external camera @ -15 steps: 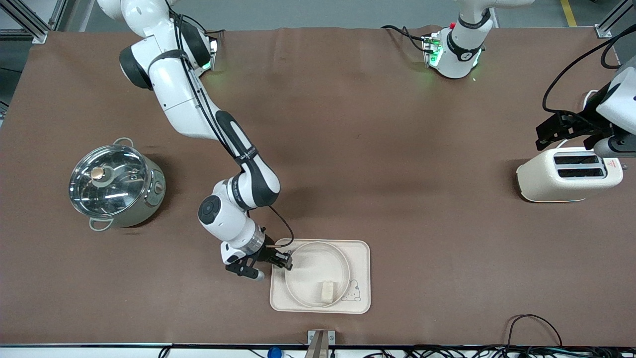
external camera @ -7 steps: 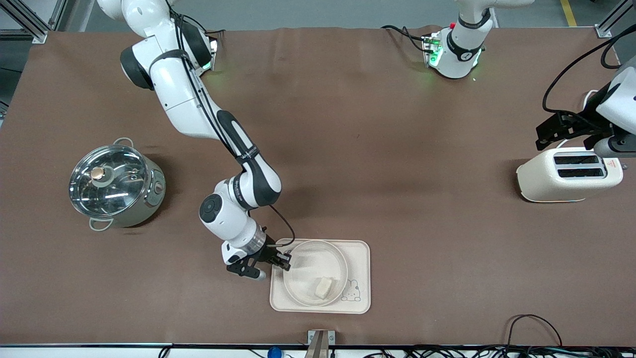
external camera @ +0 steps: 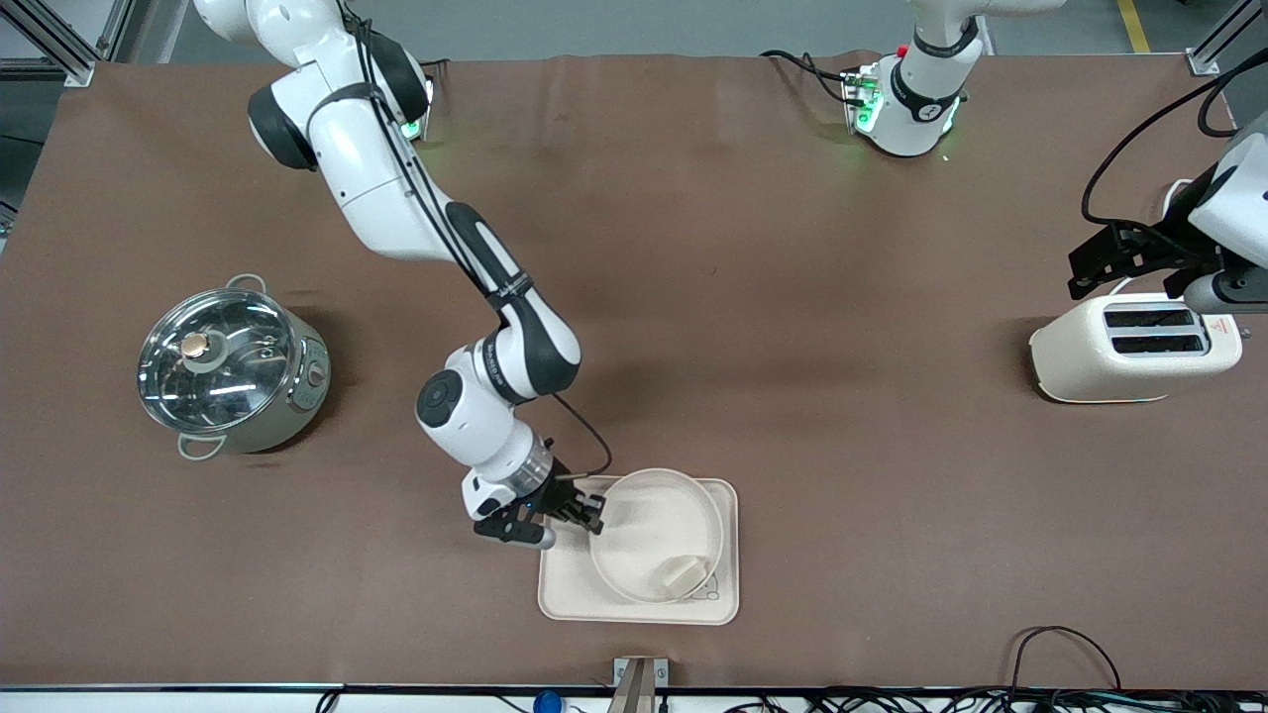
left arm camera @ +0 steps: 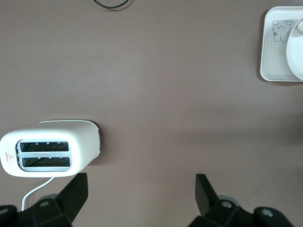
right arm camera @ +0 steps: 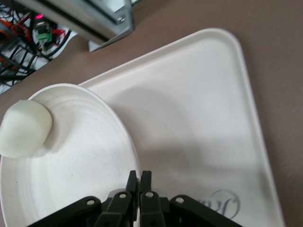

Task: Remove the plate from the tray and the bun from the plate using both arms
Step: 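Lift the plate off the tray while the left gripper reaches toward it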

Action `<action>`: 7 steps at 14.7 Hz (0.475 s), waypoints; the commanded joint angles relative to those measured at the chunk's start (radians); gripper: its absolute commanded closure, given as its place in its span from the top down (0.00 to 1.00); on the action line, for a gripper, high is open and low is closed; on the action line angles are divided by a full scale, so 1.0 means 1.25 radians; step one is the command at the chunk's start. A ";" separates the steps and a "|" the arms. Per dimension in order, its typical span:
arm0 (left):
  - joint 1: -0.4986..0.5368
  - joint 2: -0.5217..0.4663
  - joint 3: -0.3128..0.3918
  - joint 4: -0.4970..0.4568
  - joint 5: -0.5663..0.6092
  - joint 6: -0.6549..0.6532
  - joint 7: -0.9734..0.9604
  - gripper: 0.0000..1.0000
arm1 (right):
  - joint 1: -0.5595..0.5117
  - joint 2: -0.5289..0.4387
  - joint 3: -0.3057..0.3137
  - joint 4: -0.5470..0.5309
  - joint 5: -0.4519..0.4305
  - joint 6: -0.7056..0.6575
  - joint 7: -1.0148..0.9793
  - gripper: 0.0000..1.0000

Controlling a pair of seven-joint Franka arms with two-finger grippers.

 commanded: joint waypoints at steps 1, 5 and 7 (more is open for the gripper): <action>-0.001 0.005 0.003 0.016 -0.001 -0.014 0.004 1.00 | 0.042 -0.161 -0.003 -0.226 -0.006 0.012 -0.003 0.01; -0.005 0.000 0.002 -0.011 -0.010 -0.029 -0.001 1.00 | 0.073 -0.382 0.001 -0.579 -0.006 0.111 -0.038 0.00; -0.004 -0.009 -0.001 -0.031 -0.021 -0.046 -0.004 1.00 | 0.075 -0.439 0.007 -0.689 -0.005 0.148 -0.061 0.00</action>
